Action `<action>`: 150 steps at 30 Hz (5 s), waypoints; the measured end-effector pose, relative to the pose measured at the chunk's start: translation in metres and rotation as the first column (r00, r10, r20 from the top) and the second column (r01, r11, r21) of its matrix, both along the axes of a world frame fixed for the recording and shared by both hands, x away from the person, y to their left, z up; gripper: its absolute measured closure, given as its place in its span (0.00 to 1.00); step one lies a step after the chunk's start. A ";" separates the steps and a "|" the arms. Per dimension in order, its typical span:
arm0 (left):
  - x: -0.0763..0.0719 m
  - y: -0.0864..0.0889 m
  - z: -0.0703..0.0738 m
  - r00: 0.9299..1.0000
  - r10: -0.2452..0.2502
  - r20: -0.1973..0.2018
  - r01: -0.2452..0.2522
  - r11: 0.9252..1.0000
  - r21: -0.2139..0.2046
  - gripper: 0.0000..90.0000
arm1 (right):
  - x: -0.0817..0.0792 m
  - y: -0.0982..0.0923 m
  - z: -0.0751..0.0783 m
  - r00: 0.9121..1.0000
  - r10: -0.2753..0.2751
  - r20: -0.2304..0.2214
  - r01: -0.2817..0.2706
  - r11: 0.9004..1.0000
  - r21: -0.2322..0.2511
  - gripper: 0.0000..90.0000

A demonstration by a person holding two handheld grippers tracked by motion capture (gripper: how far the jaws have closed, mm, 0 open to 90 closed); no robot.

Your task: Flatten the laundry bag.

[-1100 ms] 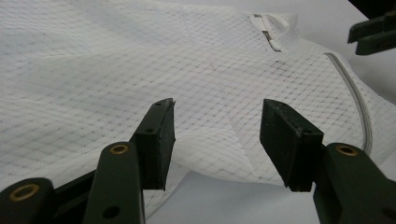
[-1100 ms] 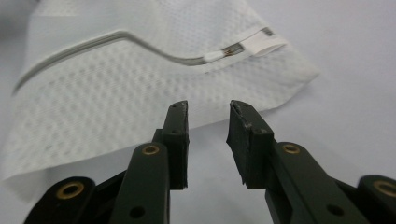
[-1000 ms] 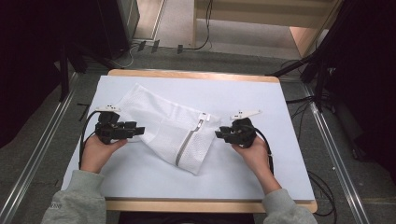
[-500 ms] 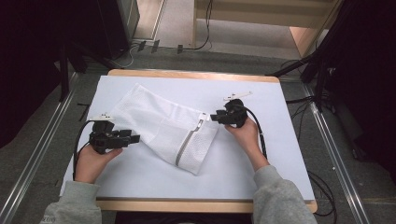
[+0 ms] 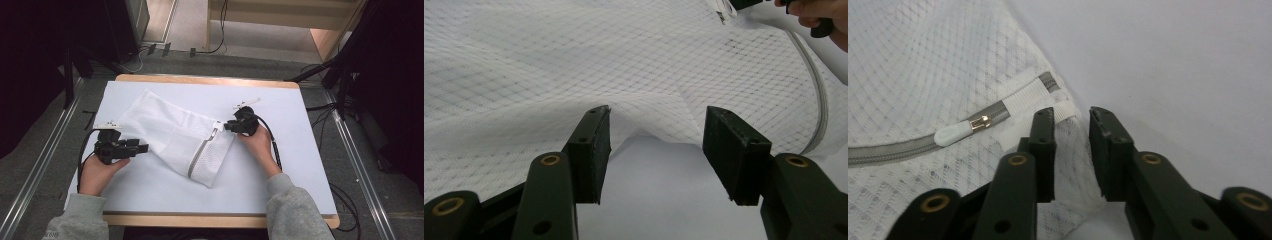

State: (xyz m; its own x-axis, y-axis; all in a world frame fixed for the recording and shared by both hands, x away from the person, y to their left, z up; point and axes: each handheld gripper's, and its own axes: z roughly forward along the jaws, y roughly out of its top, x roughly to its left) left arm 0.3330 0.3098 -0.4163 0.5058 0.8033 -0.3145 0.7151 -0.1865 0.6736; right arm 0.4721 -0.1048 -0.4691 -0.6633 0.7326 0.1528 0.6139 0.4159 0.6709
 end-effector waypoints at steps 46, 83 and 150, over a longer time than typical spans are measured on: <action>0.035 -0.007 -0.006 0.999 -0.030 -0.013 0.030 1.000 -0.007 0.51 | -0.096 -0.077 -0.002 0.995 -0.089 -0.049 0.090 0.996 0.020 1.00; 0.007 0.002 -0.007 1.000 0.011 -0.009 -0.011 1.000 0.013 0.50 | -0.030 -0.017 0.015 1.000 0.020 0.013 -0.021 0.997 0.075 0.77; 0.040 -0.113 -0.035 0.974 -0.222 -0.054 0.225 0.973 0.055 0.51 | -0.035 -0.090 -0.004 0.962 -0.271 -0.030 0.272 0.962 0.019 1.00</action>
State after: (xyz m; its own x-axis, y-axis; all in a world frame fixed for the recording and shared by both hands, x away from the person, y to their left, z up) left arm 0.3732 0.1970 -0.4511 0.6603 0.6899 -0.2968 0.6816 -0.3844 0.6226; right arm 0.4368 -0.1950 -0.4728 -0.4353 0.8807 0.1866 0.7197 0.2159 0.6599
